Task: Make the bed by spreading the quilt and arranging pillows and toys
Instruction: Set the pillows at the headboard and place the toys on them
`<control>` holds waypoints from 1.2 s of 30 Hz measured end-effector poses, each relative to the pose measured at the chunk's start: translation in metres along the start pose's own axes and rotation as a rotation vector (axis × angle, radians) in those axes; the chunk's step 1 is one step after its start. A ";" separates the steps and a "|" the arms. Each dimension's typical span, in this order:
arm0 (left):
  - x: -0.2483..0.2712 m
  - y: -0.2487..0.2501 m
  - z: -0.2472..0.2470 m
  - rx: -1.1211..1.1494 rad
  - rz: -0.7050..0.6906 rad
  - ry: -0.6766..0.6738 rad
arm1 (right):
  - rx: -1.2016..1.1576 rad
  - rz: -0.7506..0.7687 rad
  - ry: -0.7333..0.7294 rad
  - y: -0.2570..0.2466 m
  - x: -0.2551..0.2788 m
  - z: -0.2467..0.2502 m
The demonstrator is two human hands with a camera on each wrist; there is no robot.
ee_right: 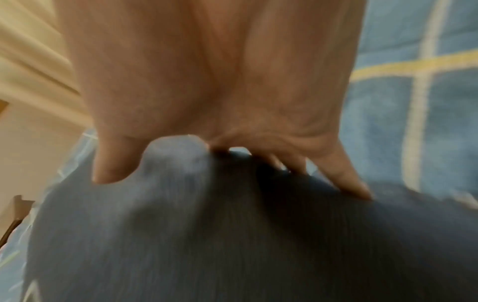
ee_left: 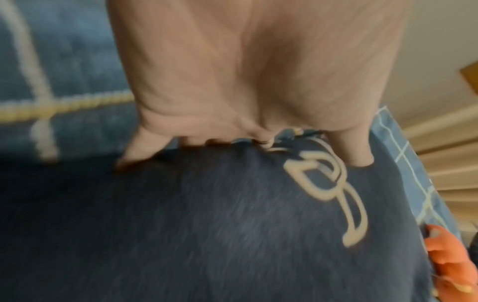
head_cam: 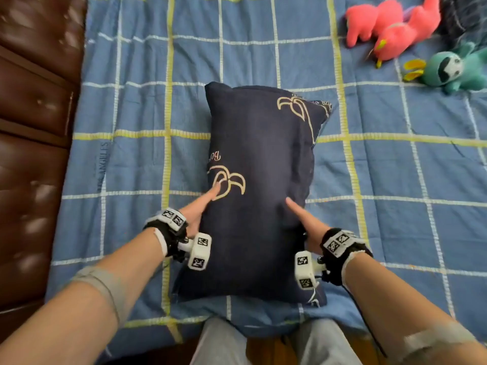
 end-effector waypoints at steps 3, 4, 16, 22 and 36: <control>-0.012 -0.035 -0.055 0.058 0.027 -0.092 | -0.026 -0.019 -0.110 0.033 -0.015 -0.043; -0.010 -0.039 -0.062 0.025 0.030 -0.108 | 0.002 -0.012 -0.090 0.035 -0.017 -0.045; 0.033 -0.107 -0.006 0.029 0.035 0.110 | -0.018 0.024 0.078 0.102 0.013 -0.003; -0.002 -0.147 -0.054 0.107 -0.014 0.005 | -0.148 0.014 -0.187 0.117 -0.003 -0.031; -0.004 -0.136 -0.045 0.119 0.016 0.123 | -0.103 0.063 -0.111 0.117 -0.032 -0.003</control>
Point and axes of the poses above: each hand's wrist, its own x-axis away from the middle knuckle, its own z-axis out of the back of the hand, y = z × x, the point moved 7 cm from there along -x, towards the middle knuckle, and after that the axes turned 3 degrees about -y, right-handed, at the moved point
